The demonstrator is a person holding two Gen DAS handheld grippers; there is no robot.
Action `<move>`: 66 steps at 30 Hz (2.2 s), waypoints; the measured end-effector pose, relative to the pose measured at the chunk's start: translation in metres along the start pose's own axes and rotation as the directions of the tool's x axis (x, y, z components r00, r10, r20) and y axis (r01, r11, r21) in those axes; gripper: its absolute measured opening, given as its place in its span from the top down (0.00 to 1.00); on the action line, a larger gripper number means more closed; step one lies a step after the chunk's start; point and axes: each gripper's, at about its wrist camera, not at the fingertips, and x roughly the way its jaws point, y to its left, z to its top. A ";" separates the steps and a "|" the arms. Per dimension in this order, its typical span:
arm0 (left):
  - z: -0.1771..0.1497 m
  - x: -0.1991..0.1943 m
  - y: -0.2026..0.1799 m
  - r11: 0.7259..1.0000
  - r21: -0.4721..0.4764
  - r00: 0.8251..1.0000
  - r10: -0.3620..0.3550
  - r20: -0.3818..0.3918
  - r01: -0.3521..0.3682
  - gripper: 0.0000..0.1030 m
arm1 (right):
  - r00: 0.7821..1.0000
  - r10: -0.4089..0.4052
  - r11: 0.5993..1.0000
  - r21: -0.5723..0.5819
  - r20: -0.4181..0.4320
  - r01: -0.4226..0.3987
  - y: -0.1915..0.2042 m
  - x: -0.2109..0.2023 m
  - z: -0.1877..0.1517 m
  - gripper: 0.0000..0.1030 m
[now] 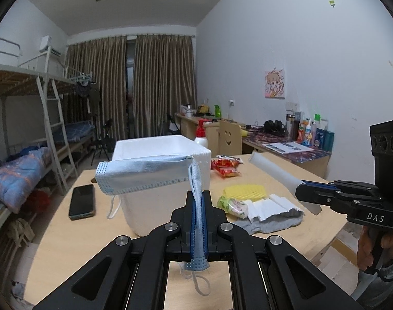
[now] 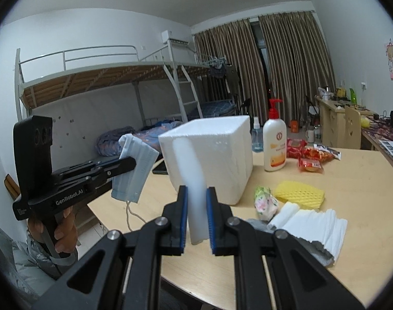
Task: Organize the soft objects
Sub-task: 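Carry the mask in the left tool over the foam box while the right carries the tube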
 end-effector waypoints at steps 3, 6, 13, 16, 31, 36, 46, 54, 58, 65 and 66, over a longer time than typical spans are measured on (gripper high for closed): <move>0.001 -0.006 0.001 1.000 -0.002 1.000 0.016 0.007 -0.016 0.96 | 1.000 -0.003 1.000 0.001 0.020 0.003 0.003 -0.003 0.003 0.84; 0.003 -0.010 0.000 0.999 -0.006 0.999 0.033 0.014 -0.033 0.96 | 0.999 -0.001 1.000 -0.001 0.033 0.001 0.005 -0.003 0.007 0.84; 0.011 -0.016 0.010 0.998 -0.023 0.998 0.062 0.031 -0.062 0.96 | 0.999 -0.005 1.000 -0.015 0.042 0.006 0.010 0.003 0.016 0.84; 0.017 -0.018 0.014 0.997 -0.024 0.996 0.073 0.046 -0.072 0.96 | 0.999 -0.003 1.000 -0.019 0.041 0.004 0.011 0.006 0.020 0.84; 0.051 0.000 0.042 0.996 -0.044 0.995 0.086 0.056 -0.084 0.96 | 1.000 0.018 0.999 -0.041 0.023 -0.017 0.013 0.037 0.050 0.84; 0.067 0.007 0.049 0.995 -0.046 0.994 0.089 0.064 -0.086 0.96 | 0.999 0.026 0.998 -0.050 0.020 -0.025 0.013 0.045 0.066 0.84; 0.087 0.028 0.066 0.996 -0.048 0.996 0.077 0.044 -0.075 0.96 | 0.999 0.043 0.997 -0.068 0.009 -0.042 0.014 0.067 0.089 0.84; 0.101 0.050 0.080 0.998 -0.048 0.998 0.048 0.033 -0.047 0.96 | 0.999 0.042 0.997 -0.066 -0.018 -0.043 0.011 0.089 0.102 0.84; 0.107 0.062 0.085 0.998 -0.041 0.999 0.041 0.024 -0.040 0.96 | 0.999 0.040 0.997 -0.066 -0.022 -0.041 0.008 0.098 0.108 0.84; 0.113 0.083 0.091 0.999 -0.036 1.000 0.019 0.009 -0.019 0.96 | 0.999 0.042 0.997 -0.062 -0.030 -0.044 0.008 0.110 0.115 0.84; 0.114 0.087 0.092 0.999 -0.035 1.000 0.017 0.007 -0.017 0.96 | 0.999 0.042 0.997 -0.062 -0.031 -0.044 0.007 0.112 0.115 0.84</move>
